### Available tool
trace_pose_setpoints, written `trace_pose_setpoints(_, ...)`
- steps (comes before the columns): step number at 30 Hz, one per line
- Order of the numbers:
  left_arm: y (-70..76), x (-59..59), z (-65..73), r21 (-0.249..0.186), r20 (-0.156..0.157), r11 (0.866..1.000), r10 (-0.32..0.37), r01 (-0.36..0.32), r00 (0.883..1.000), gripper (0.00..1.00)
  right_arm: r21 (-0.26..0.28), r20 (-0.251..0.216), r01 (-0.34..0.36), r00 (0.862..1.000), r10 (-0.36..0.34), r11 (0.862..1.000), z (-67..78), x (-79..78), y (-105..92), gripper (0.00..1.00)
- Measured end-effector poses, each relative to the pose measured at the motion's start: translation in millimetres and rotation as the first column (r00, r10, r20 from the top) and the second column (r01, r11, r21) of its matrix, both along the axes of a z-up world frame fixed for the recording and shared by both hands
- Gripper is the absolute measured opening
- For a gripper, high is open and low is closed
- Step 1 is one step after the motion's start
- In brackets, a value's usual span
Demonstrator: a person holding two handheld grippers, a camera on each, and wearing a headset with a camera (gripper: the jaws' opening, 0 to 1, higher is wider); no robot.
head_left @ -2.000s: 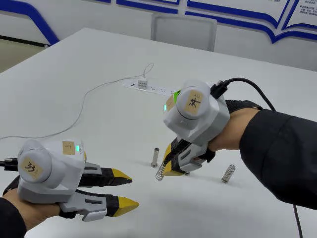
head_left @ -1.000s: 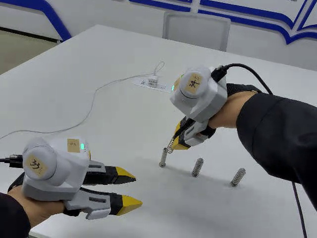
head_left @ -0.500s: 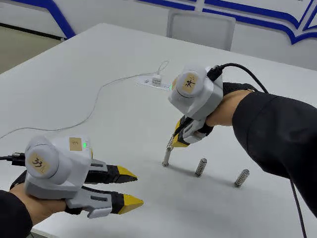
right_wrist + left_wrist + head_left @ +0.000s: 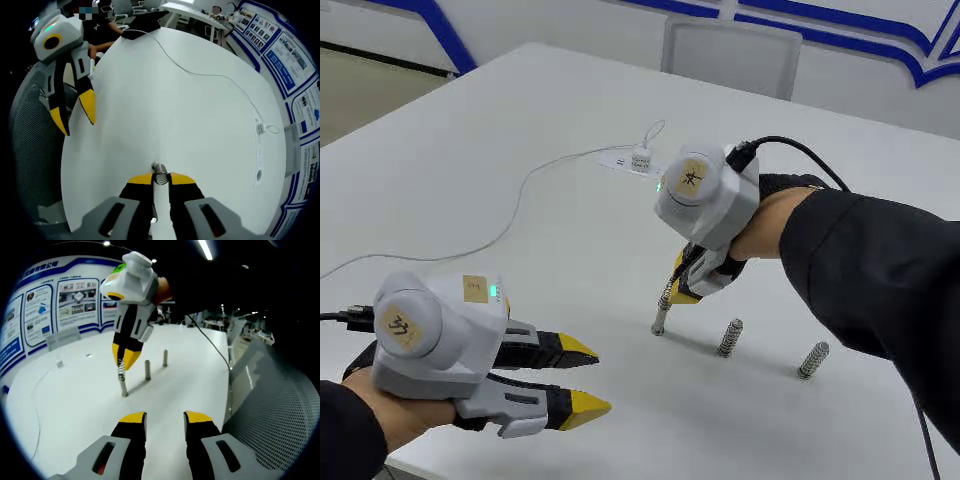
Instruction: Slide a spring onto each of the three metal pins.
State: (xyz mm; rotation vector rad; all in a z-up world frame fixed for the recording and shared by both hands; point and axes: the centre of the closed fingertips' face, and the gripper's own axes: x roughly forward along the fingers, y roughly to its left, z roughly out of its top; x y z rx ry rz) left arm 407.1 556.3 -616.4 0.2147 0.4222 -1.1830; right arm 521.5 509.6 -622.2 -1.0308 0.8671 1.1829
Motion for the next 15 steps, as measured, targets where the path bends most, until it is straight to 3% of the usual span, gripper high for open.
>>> trace_pose_setpoints(15, 2.9, -0.2, -1.6, 0.004, -0.008, 1.0, 0.009, -0.009, 1.0, 0.3, -0.01, -0.05, 0.023, 0.998, -0.023, 1.0, -19.9, 3.9, 4.1, 0.12)
